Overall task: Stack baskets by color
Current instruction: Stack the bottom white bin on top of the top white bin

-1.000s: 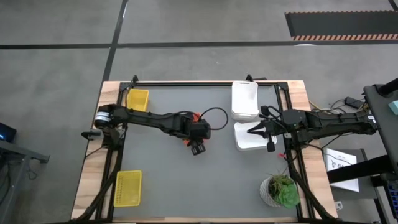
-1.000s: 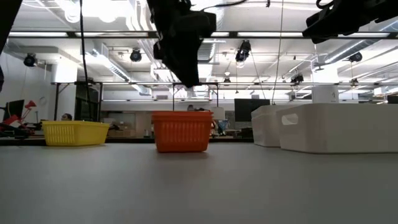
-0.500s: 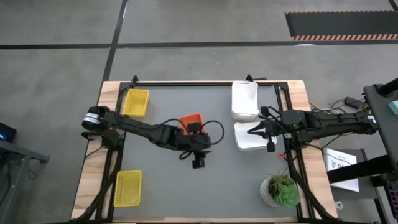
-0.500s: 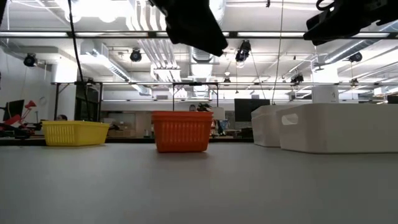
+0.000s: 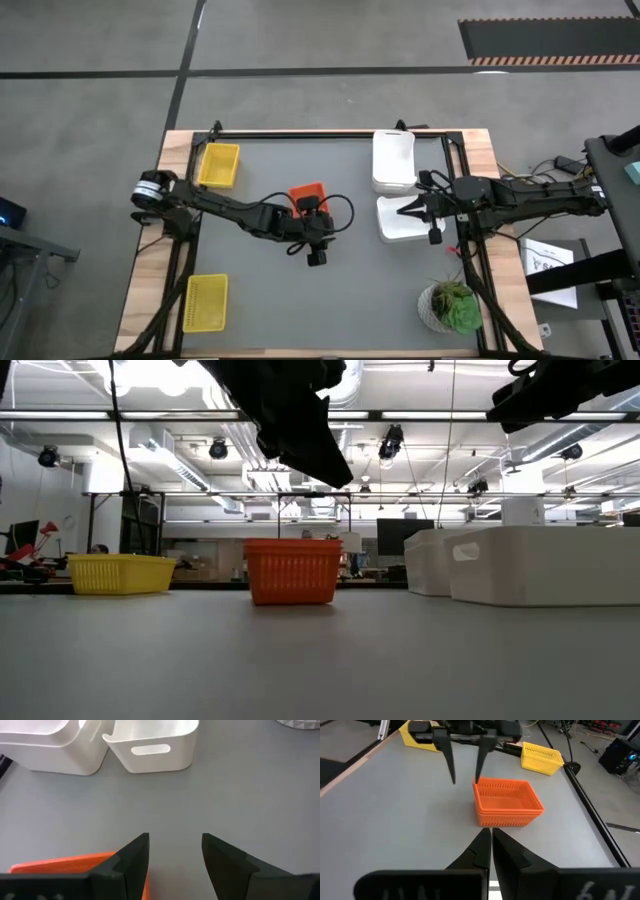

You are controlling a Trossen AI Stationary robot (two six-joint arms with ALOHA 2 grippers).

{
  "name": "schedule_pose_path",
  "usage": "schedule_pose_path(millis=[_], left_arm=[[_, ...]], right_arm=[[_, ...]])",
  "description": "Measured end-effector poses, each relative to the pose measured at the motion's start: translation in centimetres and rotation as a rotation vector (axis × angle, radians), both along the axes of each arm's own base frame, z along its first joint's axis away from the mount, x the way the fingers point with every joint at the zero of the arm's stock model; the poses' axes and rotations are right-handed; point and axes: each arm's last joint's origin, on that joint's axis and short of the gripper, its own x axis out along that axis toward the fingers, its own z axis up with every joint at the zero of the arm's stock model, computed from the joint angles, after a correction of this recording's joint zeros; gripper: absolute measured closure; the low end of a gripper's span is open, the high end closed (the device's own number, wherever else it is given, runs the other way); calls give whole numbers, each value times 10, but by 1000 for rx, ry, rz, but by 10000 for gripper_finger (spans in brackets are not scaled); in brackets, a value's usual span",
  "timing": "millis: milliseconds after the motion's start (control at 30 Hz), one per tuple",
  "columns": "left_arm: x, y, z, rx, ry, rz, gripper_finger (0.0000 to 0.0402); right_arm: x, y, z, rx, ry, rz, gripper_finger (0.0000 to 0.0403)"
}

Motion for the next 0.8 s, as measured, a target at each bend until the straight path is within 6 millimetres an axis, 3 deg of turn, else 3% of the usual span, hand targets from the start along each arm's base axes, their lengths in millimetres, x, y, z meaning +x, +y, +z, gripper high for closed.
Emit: schedule_pose_path(millis=[233,533,800], left_arm=[[-5,1,12,37,-23,-38,235],[-19,4,30,109,-75,-75,235],[-46,9,30,111,-144,-73,235]], right_arm=[[1,0,-4,43,18,-19,381],[18,0,-6,107,75,-71,287],[31,2,-1,100,360,-92,223]])
